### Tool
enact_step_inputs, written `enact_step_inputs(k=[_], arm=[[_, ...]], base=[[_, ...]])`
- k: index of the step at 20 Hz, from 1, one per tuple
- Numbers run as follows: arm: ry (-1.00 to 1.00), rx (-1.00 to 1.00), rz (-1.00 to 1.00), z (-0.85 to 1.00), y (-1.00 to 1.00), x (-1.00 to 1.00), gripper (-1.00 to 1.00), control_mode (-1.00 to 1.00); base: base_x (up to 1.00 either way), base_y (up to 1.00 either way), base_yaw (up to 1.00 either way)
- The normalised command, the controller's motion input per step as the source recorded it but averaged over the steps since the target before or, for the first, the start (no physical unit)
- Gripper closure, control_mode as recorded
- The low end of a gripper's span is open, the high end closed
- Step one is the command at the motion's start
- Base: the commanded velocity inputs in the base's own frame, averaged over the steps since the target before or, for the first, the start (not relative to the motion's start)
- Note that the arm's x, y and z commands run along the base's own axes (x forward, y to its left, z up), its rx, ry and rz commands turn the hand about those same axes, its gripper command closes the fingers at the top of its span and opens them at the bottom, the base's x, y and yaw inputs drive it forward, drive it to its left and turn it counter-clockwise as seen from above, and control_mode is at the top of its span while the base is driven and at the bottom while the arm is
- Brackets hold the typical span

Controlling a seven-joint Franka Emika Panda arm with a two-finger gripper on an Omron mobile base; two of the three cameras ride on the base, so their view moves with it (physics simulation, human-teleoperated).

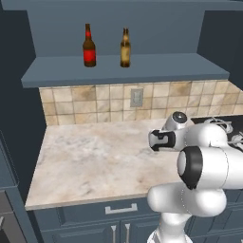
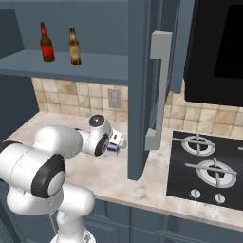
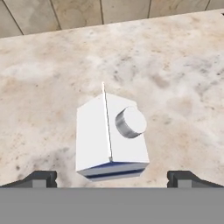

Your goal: Sort all alcoholic drinks to one cabinet, and non-alcoholic drinks to the other.

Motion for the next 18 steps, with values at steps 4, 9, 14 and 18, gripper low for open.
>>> enact_step_inputs(k=[4, 9, 14, 18], arm=[[0.0, 0.0, 0.0, 0.0, -0.01, 0.09, -1.0, -1.0], [0.0, 0.0, 0.0, 0.0, 0.0, 0.16, -1.0, -1.0], [0.0, 0.0, 0.0, 0.0, 0.0, 0.21, -1.0, -1.0], [0.0, 0.0, 0.0, -0.03, 0.0, 0.14, -1.0, -1.0]], base=[[0.0, 0.0, 0.0], [0.0, 0.0, 0.0], [0.0, 0.0, 0.0], [0.0, 0.0, 0.0]])
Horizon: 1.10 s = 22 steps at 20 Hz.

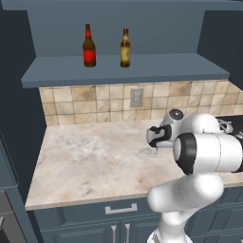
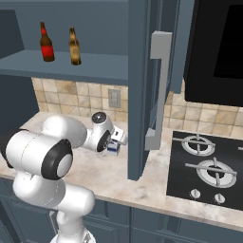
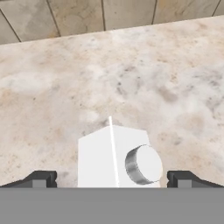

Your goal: Sort all alcoholic drinks to one cabinet, and non-alcoholic drinks to the other.

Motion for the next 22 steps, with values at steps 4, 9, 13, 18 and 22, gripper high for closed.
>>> enact_step_inputs(k=[4, 9, 13, 18, 22], arm=[[0.0, 0.0, 0.0, -0.06, -0.01, 0.1, -1.0, -1.0], [0.0, 0.0, 0.0, -0.07, -0.01, 0.1, -1.0, -1.0], [0.0, 0.0, 0.0, -0.06, -0.01, 0.03, -1.0, -1.0], [0.0, 0.0, 0.0, -0.07, 0.0, 0.0, 1.0, -1.0], [0.0, 0.0, 0.0, -0.08, 0.0, -0.13, 1.0, -1.0]], base=[[0.0, 0.0, 0.0], [0.0, 0.0, 0.0], [0.0, 0.0, 0.0], [0.0, 0.0, 0.0], [0.0, 0.0, 0.0]])
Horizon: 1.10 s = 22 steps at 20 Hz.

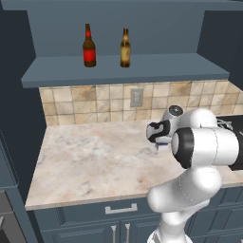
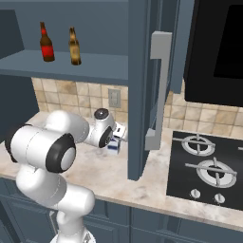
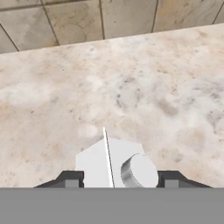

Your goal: Sort all alcoholic drinks to one cabinet, and non-alcoholic drinks to the other.

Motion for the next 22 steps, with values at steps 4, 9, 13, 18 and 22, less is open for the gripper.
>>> enact_step_inputs(k=[4, 9, 13, 18, 22], arm=[[-0.03, 0.0, 0.0, -0.03, 0.0, -0.36, 1.0, -1.0], [-0.19, 0.0, 0.0, 0.26, 0.05, -0.72, 1.0, -1.0], [-0.2, 0.0, 0.0, 0.64, 0.29, -0.74, 1.0, -1.0], [-0.08, 0.0, 0.0, 0.97, 0.36, -0.49, 1.0, -1.0], [0.0, 0.0, -0.04, 1.0, 0.23, -0.4, 1.0, -1.0]], base=[[0.0, 0.0, 0.0], [0.0, 0.0, 0.0], [0.0, 0.0, 0.0], [0.0, 0.0, 0.0], [0.0, 0.0, 0.0]])
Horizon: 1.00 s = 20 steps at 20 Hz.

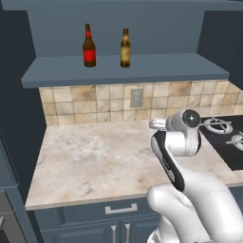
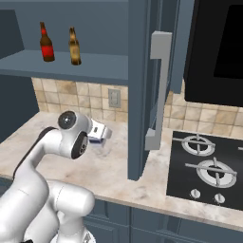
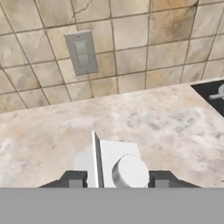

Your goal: Sort all alcoholic drinks to one cabinet, and non-alcoholic drinks to the other.

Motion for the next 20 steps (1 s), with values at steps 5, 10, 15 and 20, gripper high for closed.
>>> enact_step_inputs(k=[5, 10, 15, 20], arm=[[0.0, 0.0, -0.04, 0.99, 0.13, -0.56, 1.0, -1.0], [0.0, 0.0, -0.02, 0.85, 0.0, -0.74, 1.0, -1.0], [0.0, 0.01, 0.0, 0.66, 0.0, -0.7, 1.0, -1.0], [0.0, 0.03, 0.0, 0.48, 0.0, -0.57, 1.0, -1.0]], base=[[0.0, 0.0, 0.0], [0.0, 0.0, 0.0], [0.0, 0.0, 0.0], [0.0, 0.0, 0.0]])
